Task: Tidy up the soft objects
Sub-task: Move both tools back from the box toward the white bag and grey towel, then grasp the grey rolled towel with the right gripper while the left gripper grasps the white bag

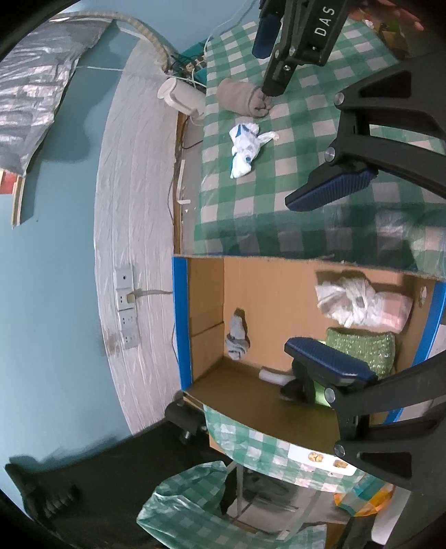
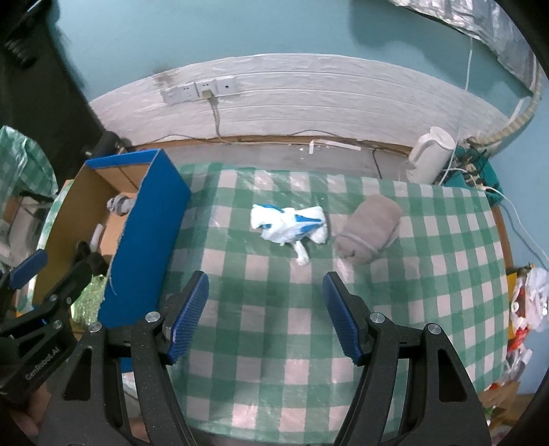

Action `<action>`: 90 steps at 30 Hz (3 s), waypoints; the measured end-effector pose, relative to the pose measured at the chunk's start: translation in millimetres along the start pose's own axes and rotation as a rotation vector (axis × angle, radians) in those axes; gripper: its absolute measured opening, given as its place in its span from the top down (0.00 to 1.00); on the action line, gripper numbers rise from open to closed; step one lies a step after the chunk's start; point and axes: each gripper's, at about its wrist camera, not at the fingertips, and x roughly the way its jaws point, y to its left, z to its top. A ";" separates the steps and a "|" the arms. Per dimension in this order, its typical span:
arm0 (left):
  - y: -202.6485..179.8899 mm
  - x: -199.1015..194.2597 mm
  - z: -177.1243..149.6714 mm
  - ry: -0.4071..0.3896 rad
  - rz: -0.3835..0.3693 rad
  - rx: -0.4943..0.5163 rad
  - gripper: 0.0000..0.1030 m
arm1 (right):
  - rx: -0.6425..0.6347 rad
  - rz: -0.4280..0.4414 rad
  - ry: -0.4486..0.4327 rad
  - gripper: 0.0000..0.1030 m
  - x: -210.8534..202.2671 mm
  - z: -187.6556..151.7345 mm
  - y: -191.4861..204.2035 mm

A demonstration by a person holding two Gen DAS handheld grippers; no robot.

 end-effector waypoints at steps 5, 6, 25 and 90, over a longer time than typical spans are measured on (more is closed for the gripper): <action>-12.6 -0.7 0.8 0.004 -0.006 0.019 0.25 | 0.024 -0.010 -0.001 0.33 -3.1 -2.6 -15.0; -15.8 -0.9 0.9 0.005 -0.007 0.024 0.25 | 0.028 -0.011 -0.001 0.33 -3.3 -3.0 -17.4; -51.7 9.3 -0.4 0.029 -0.040 0.074 0.25 | 0.104 -0.041 0.009 0.32 -3.8 -12.6 -60.4; -165.1 140.0 59.1 0.037 -0.128 0.385 0.25 | 0.383 -0.074 0.240 0.29 162.5 46.3 -150.3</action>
